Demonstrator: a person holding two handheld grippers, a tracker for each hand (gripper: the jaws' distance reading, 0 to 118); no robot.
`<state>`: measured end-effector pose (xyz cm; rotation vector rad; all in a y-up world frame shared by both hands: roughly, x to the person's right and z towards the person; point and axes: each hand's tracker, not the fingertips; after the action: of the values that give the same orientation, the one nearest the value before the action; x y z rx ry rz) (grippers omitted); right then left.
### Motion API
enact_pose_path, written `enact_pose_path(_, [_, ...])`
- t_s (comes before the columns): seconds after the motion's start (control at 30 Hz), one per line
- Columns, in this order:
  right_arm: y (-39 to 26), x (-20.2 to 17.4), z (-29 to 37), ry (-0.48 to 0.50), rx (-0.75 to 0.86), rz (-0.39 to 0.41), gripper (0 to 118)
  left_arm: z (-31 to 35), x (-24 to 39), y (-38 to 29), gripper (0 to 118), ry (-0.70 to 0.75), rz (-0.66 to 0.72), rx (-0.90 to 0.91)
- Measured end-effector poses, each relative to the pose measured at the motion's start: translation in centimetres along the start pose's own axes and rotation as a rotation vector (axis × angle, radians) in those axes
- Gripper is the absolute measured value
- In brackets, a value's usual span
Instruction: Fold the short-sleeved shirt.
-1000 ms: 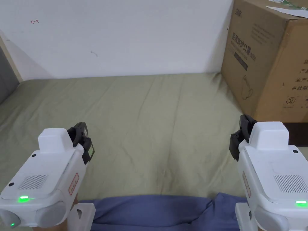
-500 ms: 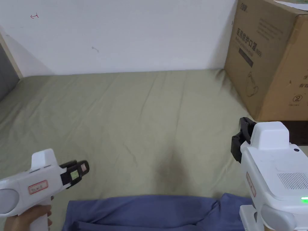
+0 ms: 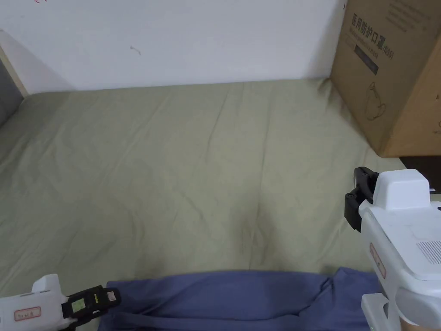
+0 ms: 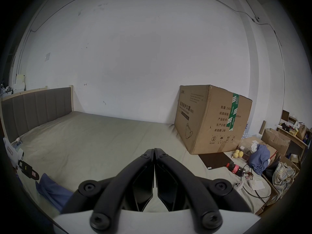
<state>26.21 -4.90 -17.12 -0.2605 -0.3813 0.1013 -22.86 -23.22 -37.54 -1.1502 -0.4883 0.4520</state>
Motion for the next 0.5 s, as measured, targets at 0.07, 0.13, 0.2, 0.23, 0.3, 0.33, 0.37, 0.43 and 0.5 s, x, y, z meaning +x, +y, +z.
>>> enact_pose_path(0.07, [-0.3, 0.1, -0.2, 0.001, -0.014, -0.011, 0, -0.9, -0.2, -0.2, 87, 0.006, 0.006, -0.03])
enact_pose_path(0.13, [-0.5, 0.2, -0.5, -0.007, -0.023, -0.011, 0, -1.7, -0.7, -0.1, 84, -0.011, 0.005, -0.073])
enact_pose_path(0.2, [-0.7, 0.2, -0.5, -0.013, -0.031, -0.012, 0, -2.7, -0.3, -0.3, 71, -0.03, 0.004, -0.114])
enact_pose_path(0.23, [-0.8, 0.3, -0.6, -0.015, -0.036, -0.012, 0, -3.0, -0.2, -0.4, 71, -0.026, -0.014, -0.114])
enact_pose_path(0.3, [-0.9, 0.4, -0.5, -0.017, -0.043, -0.01, 0, -3.6, 0.2, -0.5, 57, 0.017, -0.073, -0.108])
enact_pose_path(0.33, [-0.9, 0.4, -0.5, -0.02, -0.046, -0.009, 0, -3.8, 0.4, -0.5, 45, 0.035, -0.083, -0.106])
enact_pose_path(0.37, [-1.0, 0.5, -0.5, -0.021, -0.048, -0.008, 0, -4.0, 0.0, -0.6, 38, 0.023, -0.077, -0.101])
enact_pose_path(0.43, [-1.1, 0.6, -0.5, -0.021, -0.051, -0.012, 0, -3.9, 0.2, -0.6, 20, 0.014, -0.066, -0.101])
enact_pose_path(0.5, [-1.1, 0.9, -0.4, -0.02, -0.054, -0.016, 0, -4.0, 0.4, -0.6, 12, 0.037, -0.098, -0.09])
